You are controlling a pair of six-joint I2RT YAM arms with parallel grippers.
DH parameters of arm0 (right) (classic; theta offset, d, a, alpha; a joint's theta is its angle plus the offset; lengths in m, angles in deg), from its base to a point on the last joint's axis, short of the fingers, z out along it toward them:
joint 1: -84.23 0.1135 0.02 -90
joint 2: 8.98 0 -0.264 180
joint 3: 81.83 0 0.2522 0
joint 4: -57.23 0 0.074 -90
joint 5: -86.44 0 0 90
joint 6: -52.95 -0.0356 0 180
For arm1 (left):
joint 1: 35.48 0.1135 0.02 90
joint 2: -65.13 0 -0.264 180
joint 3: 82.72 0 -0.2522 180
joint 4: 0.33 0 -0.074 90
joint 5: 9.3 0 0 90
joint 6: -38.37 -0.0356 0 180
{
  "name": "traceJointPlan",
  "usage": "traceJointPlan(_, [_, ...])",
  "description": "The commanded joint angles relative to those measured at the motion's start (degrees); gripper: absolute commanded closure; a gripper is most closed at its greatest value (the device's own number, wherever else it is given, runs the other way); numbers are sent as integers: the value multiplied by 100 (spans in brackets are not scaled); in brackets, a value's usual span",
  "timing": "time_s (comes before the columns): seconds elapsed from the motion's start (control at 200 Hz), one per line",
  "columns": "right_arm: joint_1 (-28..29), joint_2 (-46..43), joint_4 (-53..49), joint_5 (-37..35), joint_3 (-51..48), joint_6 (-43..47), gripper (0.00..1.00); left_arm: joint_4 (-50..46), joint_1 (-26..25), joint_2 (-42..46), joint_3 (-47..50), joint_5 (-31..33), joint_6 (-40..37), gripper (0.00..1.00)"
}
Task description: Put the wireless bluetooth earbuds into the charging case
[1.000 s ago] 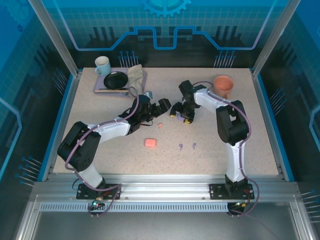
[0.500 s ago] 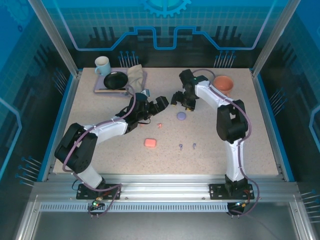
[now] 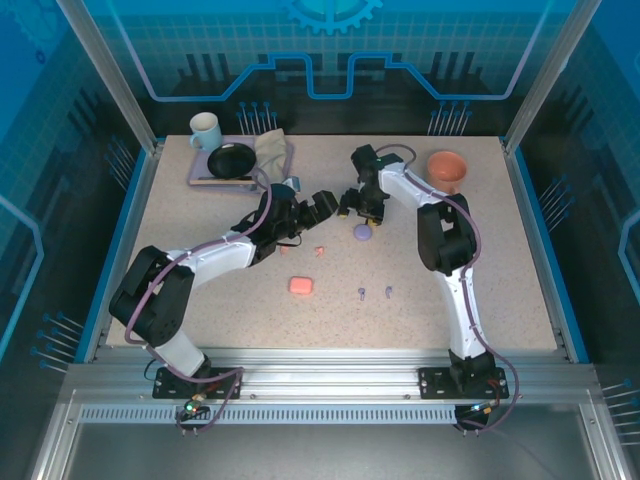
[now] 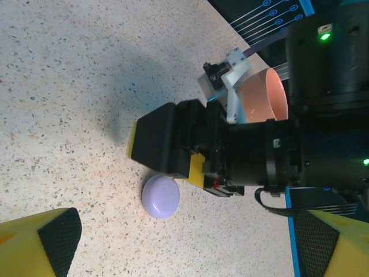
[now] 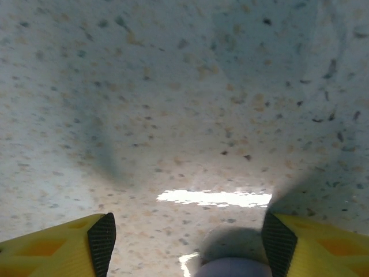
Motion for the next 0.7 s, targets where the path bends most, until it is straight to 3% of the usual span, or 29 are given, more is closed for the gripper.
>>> traceJointPlan(0.0, [52, -398, 68, 323, -418, -7, 29, -1, 34, 50, -178, -12, -38, 1])
traceJointPlan(0.395, [316, -1113, 440, 491, -1407, -62, 28, -27, 37, 190, -102, -12, -25, 1])
traceJointPlan(0.58, [367, -1619, 305, -336, -1661, -119, 22, -86, 35, 226, -87, 3, -88, 1])
traceJointPlan(0.695, [511, -1576, -72, -643, -1366, 340, 20, -183, 66, 259, -118, 19, -176, 1])
